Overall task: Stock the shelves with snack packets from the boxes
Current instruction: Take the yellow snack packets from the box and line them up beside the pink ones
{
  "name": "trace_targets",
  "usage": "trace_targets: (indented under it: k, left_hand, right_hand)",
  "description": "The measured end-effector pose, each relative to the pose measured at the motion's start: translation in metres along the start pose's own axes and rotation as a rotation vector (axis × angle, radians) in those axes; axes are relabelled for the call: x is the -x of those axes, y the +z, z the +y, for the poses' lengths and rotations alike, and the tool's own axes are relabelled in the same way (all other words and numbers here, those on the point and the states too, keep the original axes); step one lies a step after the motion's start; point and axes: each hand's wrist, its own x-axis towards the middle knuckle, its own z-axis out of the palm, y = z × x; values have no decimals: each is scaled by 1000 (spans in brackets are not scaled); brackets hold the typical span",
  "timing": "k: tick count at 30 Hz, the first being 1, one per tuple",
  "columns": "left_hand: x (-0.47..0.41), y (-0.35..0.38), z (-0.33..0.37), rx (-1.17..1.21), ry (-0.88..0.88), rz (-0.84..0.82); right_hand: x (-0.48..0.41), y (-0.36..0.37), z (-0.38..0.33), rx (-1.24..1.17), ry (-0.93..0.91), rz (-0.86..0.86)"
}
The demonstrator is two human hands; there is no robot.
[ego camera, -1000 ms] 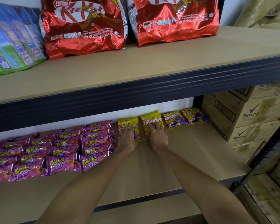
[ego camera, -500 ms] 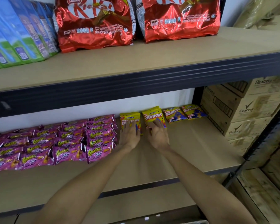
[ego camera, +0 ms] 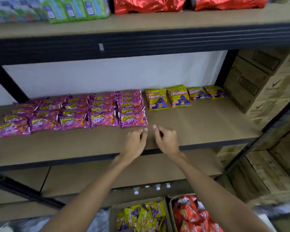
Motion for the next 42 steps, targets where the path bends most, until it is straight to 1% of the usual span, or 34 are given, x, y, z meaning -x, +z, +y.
trace_targets:
  k: [4,7,10,13,16,18,23,26,29,31,32,34,35,37,39,40,42]
  left_hand:
    - [65,-24,-15,35,-64,-50]
    - [101,-33,-37,28,-112,-68]
    - [135,-34,-60,46,-157,-135]
    - [171,-24,-89,64,-218,-297]
    - [211,-7,-120,-41,-257,-482]
    - [237,7,-139,-97,-299,-577]
    - [291,44,-175,-40,-455,-789]
    - [313,79,-210,-37,-547,-847]
    - [319,108,-232,-38,-598,-821]
    - [311,116,-224,-50,-641,-808]
    - [306,124,-220,-66,-646,-841]
    - [299,149,-223,-58,-571,-885]
    - [297,164,-228,-59,-566,-890]
    - [292,192,-245,-117,-558,-920]
    - [292,228,-271,-136,-586,-934]
    - [297,252,-289,-122,-611,-947]
    - [299,275,-312,-117,-640,-976]
  right_hand:
    - [54,17,-32,-59,31,-33]
    - [94,29,-48,-43,57,-89]
    - [136,44,-57,-13,134,-162]
    - [180,57,-61,29,218,-240]
    - [229,69,-56,63,343,-306]
    - [264,75,-52,82,430,-359]
    - [324,79,-44,96,556,-499]
    - [340,86,-26,150,677,-608]
    - [354,97,0,203,772,-688]
    - [359,106,20,242,770,-733]
    - [362,113,31,255,760,-777]
    - [364,126,54,259,755,-807]
    - [367,132,68,252,760,-795]
    - [378,146,97,240,792,-791]
    - [390,164,131,249,820,-812]
    - [400,176,152,264,830,-831]
    - [410,195,182,256,843,-891]
